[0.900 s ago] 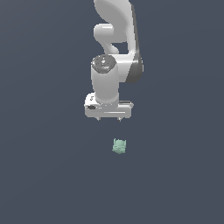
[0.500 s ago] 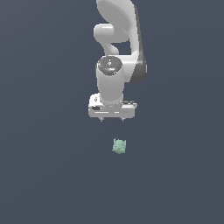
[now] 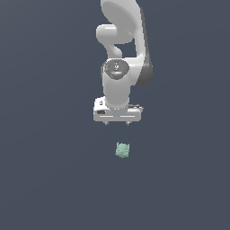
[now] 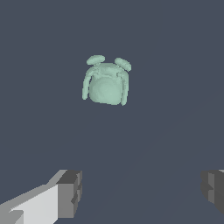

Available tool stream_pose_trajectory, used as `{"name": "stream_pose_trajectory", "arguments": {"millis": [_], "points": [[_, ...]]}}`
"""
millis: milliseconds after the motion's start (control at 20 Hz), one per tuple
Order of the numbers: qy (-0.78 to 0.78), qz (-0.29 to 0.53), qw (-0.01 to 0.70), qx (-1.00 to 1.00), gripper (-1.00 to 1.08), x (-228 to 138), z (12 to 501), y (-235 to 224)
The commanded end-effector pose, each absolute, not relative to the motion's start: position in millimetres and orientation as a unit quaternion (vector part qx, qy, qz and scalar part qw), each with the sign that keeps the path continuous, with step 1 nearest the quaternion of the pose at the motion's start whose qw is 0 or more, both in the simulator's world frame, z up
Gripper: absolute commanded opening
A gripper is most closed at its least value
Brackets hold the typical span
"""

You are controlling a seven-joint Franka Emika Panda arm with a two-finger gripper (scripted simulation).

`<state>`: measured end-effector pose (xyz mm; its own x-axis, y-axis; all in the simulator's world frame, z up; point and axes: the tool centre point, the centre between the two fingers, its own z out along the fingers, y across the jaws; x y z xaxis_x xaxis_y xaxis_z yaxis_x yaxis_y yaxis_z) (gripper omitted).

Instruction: Pick up the object and move it to a goal position.

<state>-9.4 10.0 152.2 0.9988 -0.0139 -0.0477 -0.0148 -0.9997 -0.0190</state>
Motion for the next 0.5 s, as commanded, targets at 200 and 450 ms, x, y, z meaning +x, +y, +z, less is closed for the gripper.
{"name": "stream_pose_trajectory", "arguments": {"millis": [200,450], "points": [[0.021,0.02,0.008,-1.0,1.0,8,143,15],[0.039,0.014,0.006,-0.999,1.0,31,129,21]]}}
